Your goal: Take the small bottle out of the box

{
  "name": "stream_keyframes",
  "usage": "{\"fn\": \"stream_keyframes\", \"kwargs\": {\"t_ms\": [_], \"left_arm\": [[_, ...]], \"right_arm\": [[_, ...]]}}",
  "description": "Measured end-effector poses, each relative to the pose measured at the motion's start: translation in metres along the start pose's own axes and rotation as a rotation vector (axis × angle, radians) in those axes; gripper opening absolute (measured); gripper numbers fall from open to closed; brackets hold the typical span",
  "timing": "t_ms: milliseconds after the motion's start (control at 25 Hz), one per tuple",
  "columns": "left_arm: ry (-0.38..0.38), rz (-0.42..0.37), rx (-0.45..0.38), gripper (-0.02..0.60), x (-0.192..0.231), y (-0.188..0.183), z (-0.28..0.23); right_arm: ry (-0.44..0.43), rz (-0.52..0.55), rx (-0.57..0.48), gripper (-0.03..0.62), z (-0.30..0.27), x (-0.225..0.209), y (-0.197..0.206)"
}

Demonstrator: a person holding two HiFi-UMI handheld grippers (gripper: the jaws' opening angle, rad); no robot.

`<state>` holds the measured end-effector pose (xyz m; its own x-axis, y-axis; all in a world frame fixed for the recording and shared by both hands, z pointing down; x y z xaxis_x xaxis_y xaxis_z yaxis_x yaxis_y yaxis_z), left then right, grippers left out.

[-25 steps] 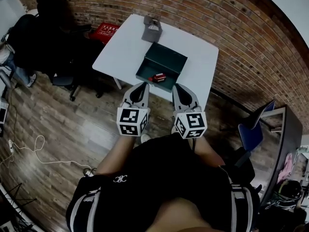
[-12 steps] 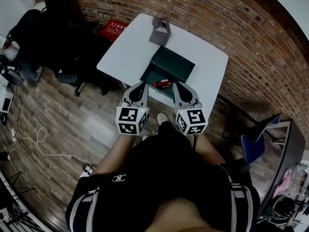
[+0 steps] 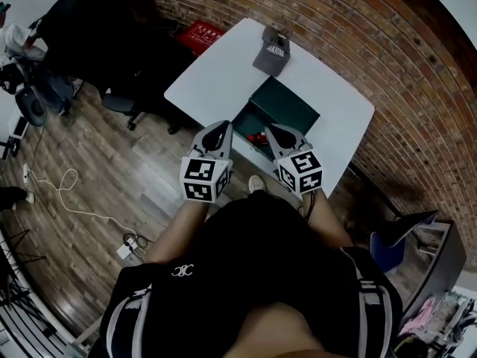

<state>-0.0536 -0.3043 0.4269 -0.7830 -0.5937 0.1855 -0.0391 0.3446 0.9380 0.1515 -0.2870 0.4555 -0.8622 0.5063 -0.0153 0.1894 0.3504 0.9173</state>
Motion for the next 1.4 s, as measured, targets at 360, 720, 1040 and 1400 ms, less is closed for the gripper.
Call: {"fn": "stream_keyframes", "kwargs": {"t_ms": [360, 720, 1040, 1400], "left_arm": [[-0.089, 0.041, 0.022, 0.014, 0.023, 0.006, -0.005], [-0.129, 0.074, 0.082, 0.014, 0.026, 0.023, -0.011], [-0.178, 0.096, 0.119, 0.014, 0.029, 0.033, -0.015], [-0.211, 0.114, 0.150, 0.014, 0.030, 0.044, -0.018]], "right_arm": [[-0.208, 0.246, 0.215, 0.031, -0.046, -0.022, 0.026], [-0.412, 0.378, 0.426, 0.062, -0.083, -0.032, 0.055], [-0.484, 0.521, 0.599, 0.150, -0.112, -0.035, 0.081], [-0.454, 0.865, 0.899, 0.166, -0.131, -0.035, 0.116]]}}
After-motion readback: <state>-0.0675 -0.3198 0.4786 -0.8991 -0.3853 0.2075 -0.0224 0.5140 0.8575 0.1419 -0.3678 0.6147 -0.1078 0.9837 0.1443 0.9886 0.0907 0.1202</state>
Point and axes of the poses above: the fingertips, and each gripper's own axes: z backward along the fingers, x to its left, y out of its underside, the point moved 10 cm from there along z, backward along the fingers, and after that the axes turned 2 degrees about z, right-handed, at the moved point
